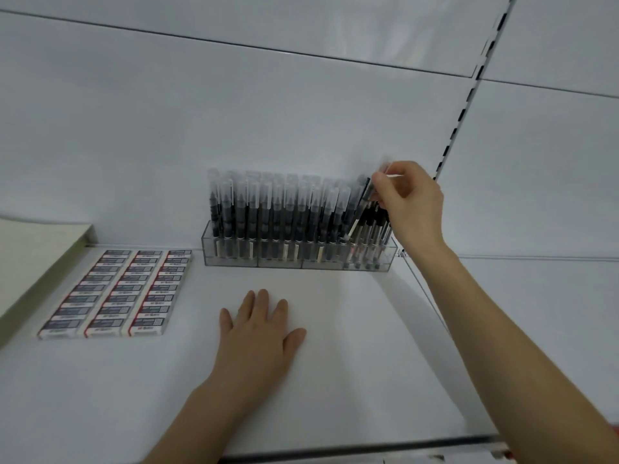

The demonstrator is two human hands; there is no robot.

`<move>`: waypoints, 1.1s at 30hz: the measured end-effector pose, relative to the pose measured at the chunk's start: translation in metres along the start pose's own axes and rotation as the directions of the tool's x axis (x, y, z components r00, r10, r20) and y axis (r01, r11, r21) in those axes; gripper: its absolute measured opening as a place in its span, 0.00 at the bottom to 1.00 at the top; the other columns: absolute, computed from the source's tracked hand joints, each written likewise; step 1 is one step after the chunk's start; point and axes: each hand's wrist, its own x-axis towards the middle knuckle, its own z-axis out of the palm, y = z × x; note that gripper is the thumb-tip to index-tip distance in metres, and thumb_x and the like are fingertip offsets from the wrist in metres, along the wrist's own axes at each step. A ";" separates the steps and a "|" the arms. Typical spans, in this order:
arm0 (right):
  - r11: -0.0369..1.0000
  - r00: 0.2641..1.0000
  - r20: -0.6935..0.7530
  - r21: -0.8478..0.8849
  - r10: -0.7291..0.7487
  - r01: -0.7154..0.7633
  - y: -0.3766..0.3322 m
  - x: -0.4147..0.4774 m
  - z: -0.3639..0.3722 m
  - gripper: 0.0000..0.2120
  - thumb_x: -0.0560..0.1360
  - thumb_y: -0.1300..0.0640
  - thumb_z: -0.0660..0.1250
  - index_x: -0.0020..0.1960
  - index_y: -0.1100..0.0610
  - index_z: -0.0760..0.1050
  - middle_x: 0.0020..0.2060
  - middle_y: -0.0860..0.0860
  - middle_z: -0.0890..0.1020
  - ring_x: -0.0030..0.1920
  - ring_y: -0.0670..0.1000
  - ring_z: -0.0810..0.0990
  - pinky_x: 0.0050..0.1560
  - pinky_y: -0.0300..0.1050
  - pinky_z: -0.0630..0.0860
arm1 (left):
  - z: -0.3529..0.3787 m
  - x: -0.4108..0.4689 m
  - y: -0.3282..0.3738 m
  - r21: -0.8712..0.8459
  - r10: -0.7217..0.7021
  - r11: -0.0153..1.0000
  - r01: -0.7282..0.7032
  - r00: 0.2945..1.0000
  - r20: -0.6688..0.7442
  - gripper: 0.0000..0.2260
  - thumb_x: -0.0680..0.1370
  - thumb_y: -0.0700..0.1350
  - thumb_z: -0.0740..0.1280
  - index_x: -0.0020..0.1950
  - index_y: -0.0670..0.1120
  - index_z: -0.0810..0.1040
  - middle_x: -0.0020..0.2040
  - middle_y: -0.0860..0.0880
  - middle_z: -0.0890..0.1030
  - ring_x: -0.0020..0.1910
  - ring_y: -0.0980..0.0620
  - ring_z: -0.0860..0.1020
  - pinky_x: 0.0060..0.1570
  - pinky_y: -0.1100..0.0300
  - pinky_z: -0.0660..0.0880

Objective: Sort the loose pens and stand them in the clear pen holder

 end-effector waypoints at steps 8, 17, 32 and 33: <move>0.988 0.991 0.132 -0.146 -0.033 0.052 0.017 -0.003 0.016 0.04 0.76 0.55 0.65 0.44 0.54 0.73 0.39 0.56 0.82 0.43 0.56 0.81 0.47 0.48 0.77 | -0.003 -0.002 0.001 0.005 -0.004 1.000 0.004 1.000 0.007 0.25 0.80 0.58 0.45 0.76 0.50 0.49 0.77 0.46 0.45 0.76 0.47 0.43 0.72 0.44 0.45; 0.978 0.991 0.132 -0.205 -0.020 0.047 0.024 -0.008 0.020 0.07 0.77 0.55 0.64 0.47 0.59 0.74 0.39 0.55 0.81 0.43 0.55 0.81 0.46 0.49 0.77 | -0.002 -0.002 0.000 -0.006 -0.003 1.000 0.003 1.000 -0.006 0.25 0.80 0.58 0.45 0.75 0.50 0.49 0.77 0.47 0.45 0.76 0.47 0.43 0.72 0.44 0.45; 0.959 0.984 0.177 -0.284 0.036 0.016 0.028 -0.012 0.022 0.09 0.76 0.54 0.65 0.46 0.61 0.75 0.38 0.54 0.81 0.41 0.52 0.80 0.45 0.46 0.76 | -0.003 -0.001 0.001 -0.004 -0.010 1.000 0.010 1.000 0.004 0.25 0.80 0.58 0.45 0.75 0.51 0.49 0.77 0.48 0.45 0.76 0.48 0.43 0.72 0.44 0.45; 0.959 0.983 0.175 -0.283 0.048 0.004 0.027 -0.012 0.022 0.10 0.76 0.53 0.65 0.45 0.61 0.76 0.38 0.54 0.81 0.40 0.51 0.80 0.45 0.45 0.76 | -0.001 -0.001 0.000 -0.018 -0.011 1.000 0.011 1.000 -0.001 0.25 0.80 0.58 0.46 0.75 0.51 0.49 0.77 0.48 0.45 0.76 0.48 0.43 0.72 0.45 0.45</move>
